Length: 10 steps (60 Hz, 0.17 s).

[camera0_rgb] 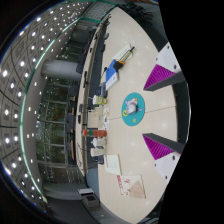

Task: Arrange mouse

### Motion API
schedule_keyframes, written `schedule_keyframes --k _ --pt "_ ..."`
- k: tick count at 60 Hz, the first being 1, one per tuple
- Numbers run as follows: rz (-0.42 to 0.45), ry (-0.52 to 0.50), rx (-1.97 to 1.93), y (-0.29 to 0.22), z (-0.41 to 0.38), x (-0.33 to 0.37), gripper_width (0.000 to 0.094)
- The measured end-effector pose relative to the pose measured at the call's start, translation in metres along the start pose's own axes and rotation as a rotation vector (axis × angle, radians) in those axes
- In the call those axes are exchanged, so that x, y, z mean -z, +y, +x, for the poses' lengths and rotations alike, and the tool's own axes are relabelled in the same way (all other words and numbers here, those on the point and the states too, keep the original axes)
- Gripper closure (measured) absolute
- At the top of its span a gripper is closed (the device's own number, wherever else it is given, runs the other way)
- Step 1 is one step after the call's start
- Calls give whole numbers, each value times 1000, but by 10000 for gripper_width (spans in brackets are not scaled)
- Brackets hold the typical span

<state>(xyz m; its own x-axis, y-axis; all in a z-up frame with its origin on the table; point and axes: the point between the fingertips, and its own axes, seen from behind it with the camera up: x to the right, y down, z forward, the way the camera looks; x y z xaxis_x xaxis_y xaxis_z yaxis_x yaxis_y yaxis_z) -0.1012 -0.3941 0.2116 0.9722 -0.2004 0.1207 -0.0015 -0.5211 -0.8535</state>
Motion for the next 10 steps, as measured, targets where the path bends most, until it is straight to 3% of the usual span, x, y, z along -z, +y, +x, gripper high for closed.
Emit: schedule_keyframes --k 10 --pt "4 0 20 6 -7 21 79"
